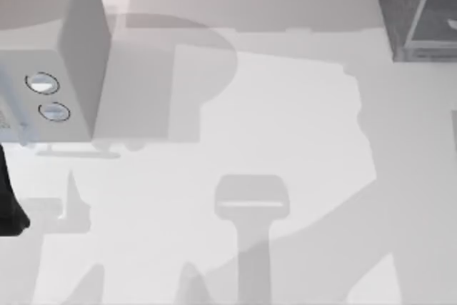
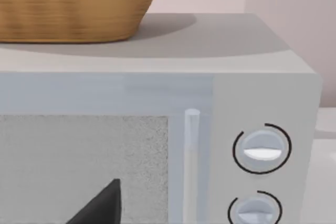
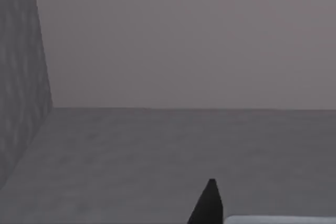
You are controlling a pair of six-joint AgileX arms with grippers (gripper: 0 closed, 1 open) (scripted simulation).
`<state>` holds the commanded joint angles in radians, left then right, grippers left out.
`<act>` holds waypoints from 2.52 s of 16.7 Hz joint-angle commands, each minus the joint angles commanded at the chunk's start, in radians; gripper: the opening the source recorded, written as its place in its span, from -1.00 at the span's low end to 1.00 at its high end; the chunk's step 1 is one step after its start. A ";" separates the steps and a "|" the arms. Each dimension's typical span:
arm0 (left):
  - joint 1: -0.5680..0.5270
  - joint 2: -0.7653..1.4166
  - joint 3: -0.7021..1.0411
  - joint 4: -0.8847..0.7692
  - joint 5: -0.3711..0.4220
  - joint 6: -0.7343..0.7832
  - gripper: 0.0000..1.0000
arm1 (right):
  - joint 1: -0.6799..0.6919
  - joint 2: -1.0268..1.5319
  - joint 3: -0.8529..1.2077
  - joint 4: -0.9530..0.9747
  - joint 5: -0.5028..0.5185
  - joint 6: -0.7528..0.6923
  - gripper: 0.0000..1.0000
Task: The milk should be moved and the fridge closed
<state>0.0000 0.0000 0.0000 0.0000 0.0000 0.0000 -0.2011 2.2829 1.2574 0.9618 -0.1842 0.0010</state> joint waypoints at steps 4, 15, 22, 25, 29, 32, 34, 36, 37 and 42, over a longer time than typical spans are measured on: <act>0.000 0.000 0.000 0.000 0.000 0.000 1.00 | 0.000 0.000 0.000 0.000 0.000 0.000 -0.25; 0.000 0.000 0.000 0.000 0.000 0.000 1.00 | 0.000 0.000 0.000 0.000 0.000 0.000 1.00; 0.000 0.000 0.000 0.000 0.000 0.000 1.00 | 0.002 0.000 -0.001 0.000 0.000 0.000 1.00; 0.000 0.000 0.000 0.000 0.000 0.000 1.00 | 0.025 -0.045 -0.040 -0.031 -0.011 -0.002 1.00; 0.000 0.000 0.000 0.000 0.000 0.000 1.00 | 0.055 -0.218 -0.166 -0.132 -0.006 -0.004 1.00; 0.000 0.000 0.000 0.000 0.000 0.000 1.00 | 0.069 -0.427 -0.296 -0.236 0.017 -0.005 1.00; 0.000 0.000 0.000 0.000 0.000 0.000 1.00 | 0.078 -0.596 -0.388 -0.303 0.034 -0.005 1.00; 0.000 0.000 0.000 0.000 0.000 0.000 1.00 | 0.085 -0.773 -0.462 -0.360 0.050 -0.004 1.00; 0.000 0.000 0.000 0.000 0.000 0.000 1.00 | 0.088 -0.853 -0.491 -0.381 0.057 -0.003 1.00; 0.000 0.000 0.000 0.000 0.000 0.000 1.00 | 0.117 -1.172 -0.630 -0.479 0.085 0.002 1.00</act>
<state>0.0000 0.0000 0.0000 0.0000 0.0000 0.0000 -0.0838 1.1108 0.6278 0.4827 -0.0993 0.0029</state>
